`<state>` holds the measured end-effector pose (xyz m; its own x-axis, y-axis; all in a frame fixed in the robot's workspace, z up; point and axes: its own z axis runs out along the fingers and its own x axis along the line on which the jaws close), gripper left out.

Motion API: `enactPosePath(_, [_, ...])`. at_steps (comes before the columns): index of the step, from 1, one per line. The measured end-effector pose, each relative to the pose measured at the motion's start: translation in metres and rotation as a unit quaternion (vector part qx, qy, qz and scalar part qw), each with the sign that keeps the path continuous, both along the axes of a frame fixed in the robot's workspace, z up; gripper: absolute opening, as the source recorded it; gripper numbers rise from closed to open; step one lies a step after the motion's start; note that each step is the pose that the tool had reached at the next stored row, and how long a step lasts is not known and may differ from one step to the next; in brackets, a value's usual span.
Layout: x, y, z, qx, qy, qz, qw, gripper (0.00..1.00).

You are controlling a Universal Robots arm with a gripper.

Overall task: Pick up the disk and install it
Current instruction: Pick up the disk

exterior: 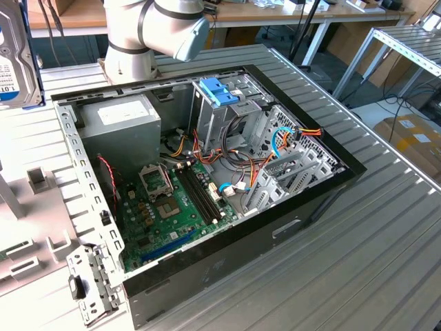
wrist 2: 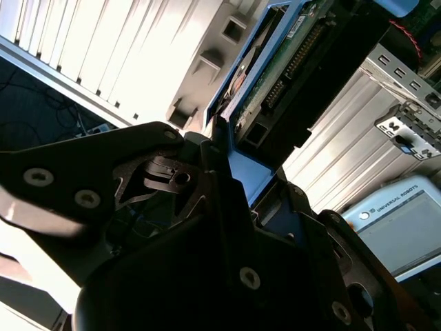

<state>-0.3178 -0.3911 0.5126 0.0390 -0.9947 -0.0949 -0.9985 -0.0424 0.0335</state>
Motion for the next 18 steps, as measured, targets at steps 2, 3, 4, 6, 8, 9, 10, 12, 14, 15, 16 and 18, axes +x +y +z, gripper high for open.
enactPosePath(2, [0.0009,-0.0003,-0.0001,0.0,0.0,0.0,1.0,0.37])
enactPosePath(3, [0.0018,-0.0005,-0.0002,0.0,0.0,0.0,1.0,0.37])
enactPosePath(4, [0.0024,-0.0006,-0.0003,0.0,0.0,0.0,1.0,0.37])
enactPosePath(6, [0.0035,-0.0007,-0.0005,0.0,0.0,0.0,1.0,0.37])
enactPosePath(8, [0.0048,-0.0009,-0.0007,0.0,-0.0001,0.0,1.0,0.37])
enactPosePath(9, [0.0059,-0.0011,-0.0008,0.0,0.0,0.0,1.0,0.37])
enactPosePath(10, [0.0068,-0.0012,-0.0009,0.0,0.0,0.0,1.0,0.37])
enactPosePath(12, [0.008,-0.0015,-0.001,0.0,0.0,0.0,1.0,0.37])
enactPosePath(14, [0.0087,-0.0017,-0.0011,0.0,0.0,0.0,1.0,0.37])
enactPosePath(15, [0.0091,-0.0017,-0.0012,0.0,0.0,0.0,1.0,0.37])
enactPosePath(16, [0.0095,-0.0018,-0.0012,0.0,0.0,0.0,1.0,0.37])
enactPosePath(18, [0.0104,-0.002,-0.0014,0.0,0.0,0.0,1.0,0.37])
